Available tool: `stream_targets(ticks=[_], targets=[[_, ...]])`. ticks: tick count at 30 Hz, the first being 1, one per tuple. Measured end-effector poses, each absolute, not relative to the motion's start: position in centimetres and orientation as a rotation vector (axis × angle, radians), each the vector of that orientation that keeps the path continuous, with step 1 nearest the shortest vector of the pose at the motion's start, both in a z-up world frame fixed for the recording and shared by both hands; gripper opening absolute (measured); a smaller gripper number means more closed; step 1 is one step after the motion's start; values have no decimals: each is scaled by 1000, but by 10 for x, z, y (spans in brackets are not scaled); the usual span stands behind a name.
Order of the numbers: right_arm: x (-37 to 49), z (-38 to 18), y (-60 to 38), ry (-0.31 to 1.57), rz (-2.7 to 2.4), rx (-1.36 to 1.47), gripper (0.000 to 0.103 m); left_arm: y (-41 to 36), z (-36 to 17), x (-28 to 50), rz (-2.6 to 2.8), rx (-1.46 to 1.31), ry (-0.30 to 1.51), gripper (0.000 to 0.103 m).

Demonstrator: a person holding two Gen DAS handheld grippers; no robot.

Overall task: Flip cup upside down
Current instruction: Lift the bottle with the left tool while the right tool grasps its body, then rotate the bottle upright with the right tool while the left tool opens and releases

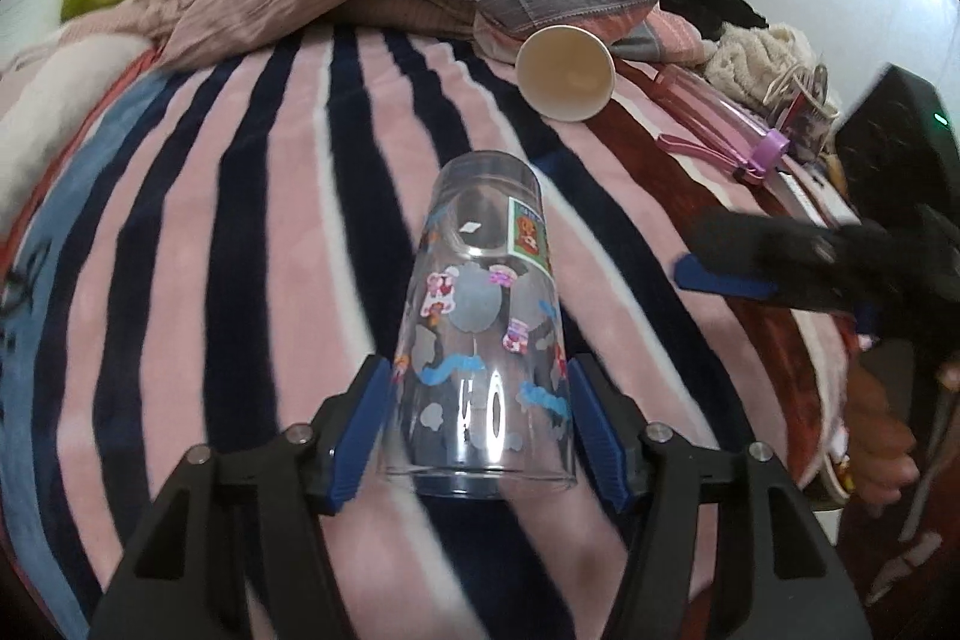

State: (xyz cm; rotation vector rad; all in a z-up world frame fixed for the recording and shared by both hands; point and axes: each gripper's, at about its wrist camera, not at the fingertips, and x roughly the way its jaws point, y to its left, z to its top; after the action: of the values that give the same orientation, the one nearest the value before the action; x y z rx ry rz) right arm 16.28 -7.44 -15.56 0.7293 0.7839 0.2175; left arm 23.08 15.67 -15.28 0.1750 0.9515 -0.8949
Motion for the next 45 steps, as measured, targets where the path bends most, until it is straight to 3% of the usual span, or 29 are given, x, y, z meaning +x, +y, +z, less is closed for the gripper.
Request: stream_targets(ticks=[9,28,34,45], targets=[[208,-171,-45,935,258,784,64,188,-155,216,-908,77,973,58],[283,-196,-25,1186,188,803,67,204,-165,227,-953,-22,986,58],[260,-168,-15,1040,134,680,64,200,-162,230,-991,-30,969,59],[220,-83,8,650,169,158,57,166,-154,243,-1083,-47,843,62]])
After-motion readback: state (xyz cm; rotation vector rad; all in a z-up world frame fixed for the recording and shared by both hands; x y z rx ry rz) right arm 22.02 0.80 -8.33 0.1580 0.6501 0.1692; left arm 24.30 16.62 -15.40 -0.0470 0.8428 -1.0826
